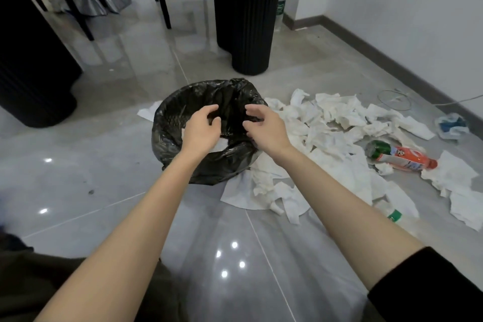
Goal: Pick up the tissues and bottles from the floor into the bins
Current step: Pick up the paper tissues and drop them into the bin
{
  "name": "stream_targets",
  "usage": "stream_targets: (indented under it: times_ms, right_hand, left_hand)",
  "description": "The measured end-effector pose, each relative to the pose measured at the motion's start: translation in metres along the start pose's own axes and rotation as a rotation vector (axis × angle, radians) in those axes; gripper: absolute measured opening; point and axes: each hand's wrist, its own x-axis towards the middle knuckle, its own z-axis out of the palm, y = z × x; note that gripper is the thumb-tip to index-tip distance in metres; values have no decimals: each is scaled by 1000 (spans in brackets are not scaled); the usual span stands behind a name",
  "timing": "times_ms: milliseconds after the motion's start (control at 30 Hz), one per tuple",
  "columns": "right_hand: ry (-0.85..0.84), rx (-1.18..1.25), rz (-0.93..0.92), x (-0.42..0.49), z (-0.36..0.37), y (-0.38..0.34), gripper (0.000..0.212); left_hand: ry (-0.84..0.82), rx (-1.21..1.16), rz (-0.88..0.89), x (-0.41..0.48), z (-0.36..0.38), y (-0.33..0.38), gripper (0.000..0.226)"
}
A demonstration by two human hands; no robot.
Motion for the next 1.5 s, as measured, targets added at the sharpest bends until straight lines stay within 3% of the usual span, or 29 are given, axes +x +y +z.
stream_targets:
  times_ms: [100,300,433,600,833,1033,1100,1267,1367,1500]
  right_hand:
    - [163,46,37,-6,-20,18,25]
    - [249,-10,303,-27,-67,86,15]
    - [162,-122,431,-50,-81,128,19]
    - [17,-265,451,-67,-72,158,39]
    - [-165,-486,409,-54,-50,189,51]
    - [-317,-623,434,-48,-44,209,65]
    - [-337,-690,415,-50,-43,214,61]
    - [-263,-733,372,-52,-44,223,21]
    - [-97,-566,386,-50,-46,220,8]
    - [100,-313,370,-45,-55,194,6]
  left_hand:
    - [6,-72,105,-10,16,16,37]
    - [-290,-305,96,-38,72,30,29]
    - [-408,-210,31,-54,109,7,28]
    - [-492,-71,-128,-57,147,-39,33]
    - [-521,290,-15,-40,175,-78,45]
    - [-539,327,-59,-31,195,-91,39]
    - [-515,328,-49,-31,197,-92,37]
    - [-474,263,-31,-30,197,-91,31]
    - [-435,207,-10,-29,194,-85,31]
    - [-380,130,76,-30,185,-67,30]
